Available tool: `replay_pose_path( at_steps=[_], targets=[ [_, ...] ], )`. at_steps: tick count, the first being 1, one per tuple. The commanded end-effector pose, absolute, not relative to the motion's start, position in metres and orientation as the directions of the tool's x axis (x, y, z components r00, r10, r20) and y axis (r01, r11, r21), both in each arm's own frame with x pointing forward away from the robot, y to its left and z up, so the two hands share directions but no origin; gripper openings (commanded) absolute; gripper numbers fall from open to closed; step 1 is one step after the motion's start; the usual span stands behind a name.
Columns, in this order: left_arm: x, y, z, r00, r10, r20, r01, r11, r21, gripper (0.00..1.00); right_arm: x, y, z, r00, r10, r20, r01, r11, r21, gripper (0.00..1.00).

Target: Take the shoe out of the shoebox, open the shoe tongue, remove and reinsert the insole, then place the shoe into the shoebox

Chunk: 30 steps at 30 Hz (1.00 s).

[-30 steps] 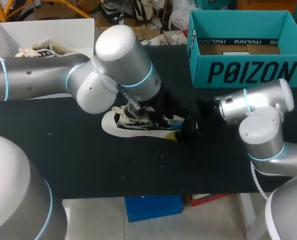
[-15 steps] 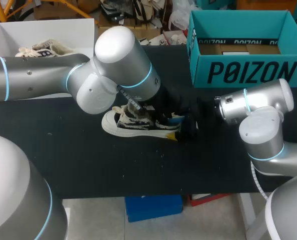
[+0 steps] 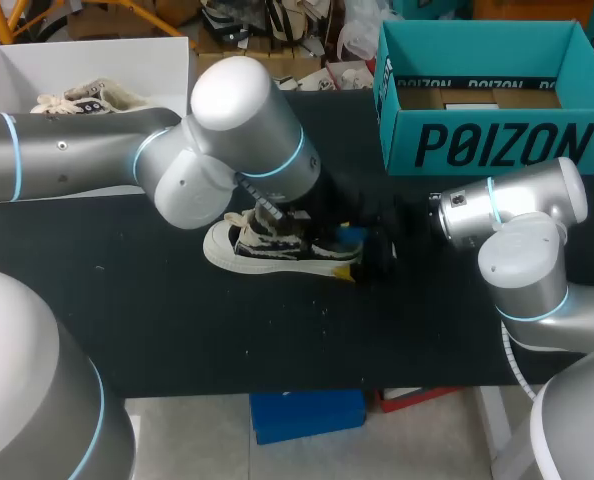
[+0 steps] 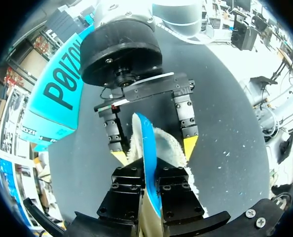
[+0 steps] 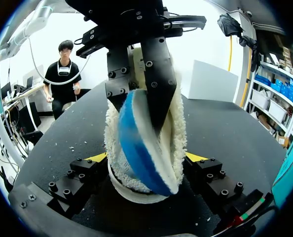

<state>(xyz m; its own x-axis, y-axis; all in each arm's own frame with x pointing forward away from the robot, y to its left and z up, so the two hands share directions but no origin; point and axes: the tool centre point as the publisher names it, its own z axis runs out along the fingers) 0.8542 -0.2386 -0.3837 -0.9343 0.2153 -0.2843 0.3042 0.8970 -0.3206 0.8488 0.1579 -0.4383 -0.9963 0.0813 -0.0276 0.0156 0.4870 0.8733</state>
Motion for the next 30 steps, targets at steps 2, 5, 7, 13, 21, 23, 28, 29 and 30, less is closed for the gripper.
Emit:
replay_pose_path(
  at_steps=[2,5,7,13,21,23,28,29,30],
  targets=[
    [0.840,-0.224,-0.365,-0.929,0.220,-0.299,0.326,0.869,-0.372,0.00,0.850,0.159,-0.441,-0.996,0.081,-0.026,0.017,0.489,0.872,0.00],
    [0.832,-0.215,-0.343,-0.936,0.223,-0.272,0.332,0.812,-0.480,0.00,0.850,0.159,-0.441,-0.996,0.081,-0.026,0.017,0.489,0.872,0.00],
    [0.827,-0.212,-0.327,-0.928,0.225,-0.296,0.351,0.793,-0.498,0.00,0.850,0.159,-0.441,-0.996,0.081,-0.026,0.017,0.489,0.872,0.00],
    [0.822,-0.211,-0.278,-0.940,0.188,-0.285,0.331,0.706,-0.627,0.00,0.850,0.159,-0.441,-0.996,0.081,-0.026,0.017,0.489,0.872,0.00],
    [0.817,-0.222,-0.222,-0.974,0.134,-0.181,0.225,0.558,-0.799,0.00,0.850,0.159,-0.441,-0.996,0.081,-0.026,0.017,0.489,0.872,0.00],
    [0.815,-0.226,-0.211,-0.979,0.130,-0.154,0.200,0.523,-0.828,0.00,0.850,0.159,-0.441,-0.996,0.081,-0.026,0.017,0.489,0.872,0.00],
    [0.811,-0.237,-0.184,-0.982,0.161,-0.103,0.160,0.396,-0.904,0.00,0.850,0.159,-0.441,-0.996,0.081,-0.026,0.017,0.489,0.872,0.00],
    [0.810,-0.239,-0.180,-0.984,0.150,-0.092,0.144,0.389,-0.910,0.00,0.850,0.159,-0.441,-0.996,0.081,-0.026,0.017,0.489,0.872,0.00],
    [0.809,-0.241,-0.175,-0.984,0.161,-0.078,0.131,0.353,-0.927,0.00,0.850,0.159,-0.441,-0.996,0.081,-0.026,0.017,0.489,0.872,0.00]
  ],
)
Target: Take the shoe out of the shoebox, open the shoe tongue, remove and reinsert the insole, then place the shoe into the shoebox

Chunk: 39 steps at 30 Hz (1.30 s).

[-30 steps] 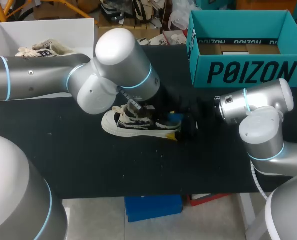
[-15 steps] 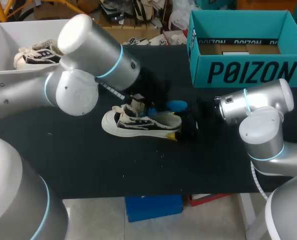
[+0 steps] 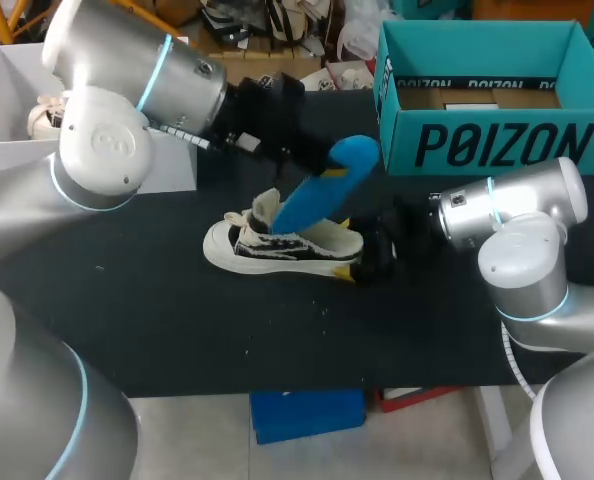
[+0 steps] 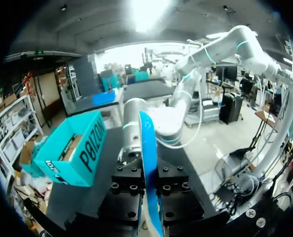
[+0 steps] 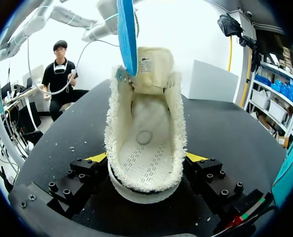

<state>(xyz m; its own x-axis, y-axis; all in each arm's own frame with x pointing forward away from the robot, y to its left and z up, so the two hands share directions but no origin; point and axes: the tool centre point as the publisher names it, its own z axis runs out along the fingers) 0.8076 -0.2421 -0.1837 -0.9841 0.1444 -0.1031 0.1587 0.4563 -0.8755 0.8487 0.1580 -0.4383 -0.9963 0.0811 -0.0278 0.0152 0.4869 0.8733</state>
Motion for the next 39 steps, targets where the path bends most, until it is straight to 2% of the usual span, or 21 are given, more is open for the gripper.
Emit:
replay_pose_path(
  at_steps=[1,4,20,23,26,31,39],
  targets=[
    [0.808,-0.242,-0.170,-0.985,0.166,-0.056,0.108,0.326,-0.939,0.00,0.850,0.159,-0.441,-0.996,0.081,-0.026,0.017,0.489,0.872,0.00],
    [0.805,-0.245,-0.153,-0.983,0.183,-0.007,0.059,0.279,-0.959,0.00,0.850,0.159,-0.441,-0.996,0.081,-0.026,0.017,0.489,0.872,0.00],
    [0.805,-0.245,-0.153,-0.983,0.183,-0.007,0.059,0.279,-0.959,0.00,0.850,0.159,-0.441,-0.996,0.081,-0.026,0.017,0.489,0.872,0.00],
    [0.801,-0.231,-0.153,-0.988,0.085,0.127,-0.110,0.180,-0.978,0.00,0.850,0.159,-0.441,-0.996,0.081,-0.026,0.017,0.489,0.872,0.00],
    [0.797,-0.226,-0.142,-0.980,0.044,0.192,-0.186,0.107,-0.977,0.00,0.850,0.159,-0.441,-0.996,0.081,-0.026,0.017,0.489,0.872,0.00],
    [0.791,-0.220,-0.107,-0.964,0.055,0.260,-0.262,-0.017,-0.965,0.00,0.850,0.159,-0.441,-0.996,0.081,-0.026,0.017,0.489,0.872,0.00],
    [0.774,-0.219,-0.047,-0.941,0.145,0.306,-0.323,-0.109,-0.940,0.00,0.850,0.159,-0.441,-0.996,0.081,-0.026,0.017,0.489,0.872,0.00]
  ],
)
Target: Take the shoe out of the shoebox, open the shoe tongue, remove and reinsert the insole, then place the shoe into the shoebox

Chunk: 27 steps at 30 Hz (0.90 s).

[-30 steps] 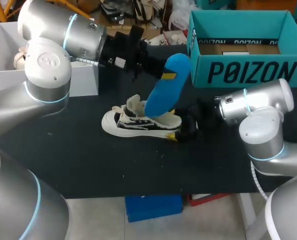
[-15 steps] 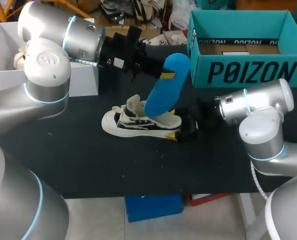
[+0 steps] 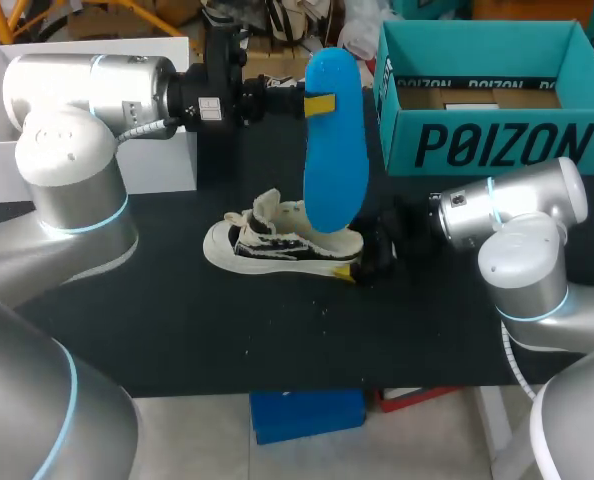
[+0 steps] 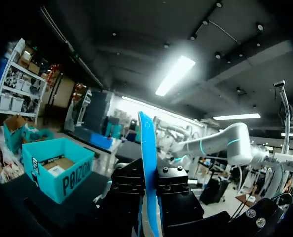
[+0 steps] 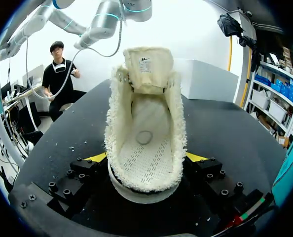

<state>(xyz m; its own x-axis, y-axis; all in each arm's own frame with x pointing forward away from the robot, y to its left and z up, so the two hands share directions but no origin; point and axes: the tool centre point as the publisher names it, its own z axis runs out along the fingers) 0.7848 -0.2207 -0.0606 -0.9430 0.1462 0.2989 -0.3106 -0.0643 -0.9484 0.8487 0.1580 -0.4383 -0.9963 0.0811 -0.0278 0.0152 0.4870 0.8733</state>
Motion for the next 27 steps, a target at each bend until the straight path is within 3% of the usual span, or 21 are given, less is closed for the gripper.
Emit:
replay_pose_path(
  at_steps=[1,18,27],
  targets=[
    [0.772,-0.218,-0.042,-0.939,0.150,0.311,-0.329,-0.116,-0.937,0.00,0.850,0.159,-0.441,-0.996,0.081,-0.026,0.017,0.489,0.872,0.00],
    [0.741,-0.213,0.021,-0.952,0.187,0.241,-0.266,-0.121,-0.956,0.00,0.850,0.159,-0.441,-0.996,0.081,-0.026,0.017,0.489,0.872,0.00],
    [0.738,-0.214,0.025,-0.950,0.198,0.242,-0.267,-0.109,-0.957,0.00,0.850,0.159,-0.441,-0.996,0.081,-0.026,0.017,0.489,0.872,0.00]
  ],
)
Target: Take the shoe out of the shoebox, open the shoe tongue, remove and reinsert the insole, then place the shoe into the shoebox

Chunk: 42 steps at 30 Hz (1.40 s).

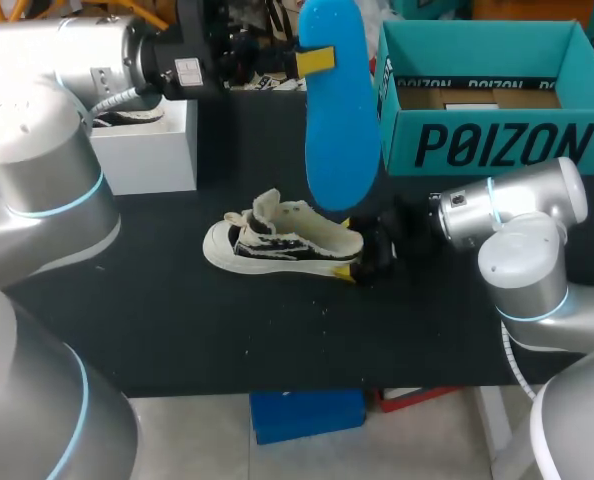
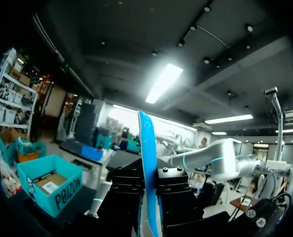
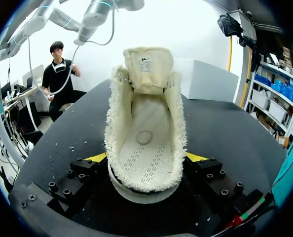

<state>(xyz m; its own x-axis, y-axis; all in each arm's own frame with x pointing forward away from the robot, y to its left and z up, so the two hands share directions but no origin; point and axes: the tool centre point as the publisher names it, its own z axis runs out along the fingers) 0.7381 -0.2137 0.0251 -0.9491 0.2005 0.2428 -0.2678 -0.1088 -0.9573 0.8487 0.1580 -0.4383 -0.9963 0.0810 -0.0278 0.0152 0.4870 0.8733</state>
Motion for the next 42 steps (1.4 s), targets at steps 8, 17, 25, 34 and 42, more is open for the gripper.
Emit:
replay_pose_path(
  at_steps=[8,17,25,34,42],
  targets=[
    [0.738,-0.214,0.025,-0.950,0.198,0.242,-0.267,-0.109,-0.957,0.00,0.851,0.147,-0.431,-0.997,0.064,-0.053,-0.008,0.557,0.830,1.00],
    [0.738,-0.214,0.025,-0.950,0.198,0.242,-0.267,-0.109,-0.957,0.00,0.853,0.131,-0.409,-0.999,0.003,-0.043,-0.026,0.757,0.653,1.00],
    [0.738,-0.214,0.025,-0.950,0.198,0.242,-0.267,-0.109,-0.957,0.00,0.856,0.133,-0.398,-0.999,-0.016,-0.036,-0.031,0.891,0.453,1.00],
    [0.738,-0.214,0.025,-0.950,0.198,0.242,-0.267,-0.109,-0.957,0.00,0.859,0.145,-0.382,-0.997,-0.038,-0.063,-0.053,0.968,0.244,1.00],
    [0.738,-0.214,0.025,-0.950,0.198,0.242,-0.267,-0.109,-0.957,0.00,0.859,0.152,-0.374,-0.996,-0.060,-0.070,-0.068,0.991,0.115,1.00]
  ],
)
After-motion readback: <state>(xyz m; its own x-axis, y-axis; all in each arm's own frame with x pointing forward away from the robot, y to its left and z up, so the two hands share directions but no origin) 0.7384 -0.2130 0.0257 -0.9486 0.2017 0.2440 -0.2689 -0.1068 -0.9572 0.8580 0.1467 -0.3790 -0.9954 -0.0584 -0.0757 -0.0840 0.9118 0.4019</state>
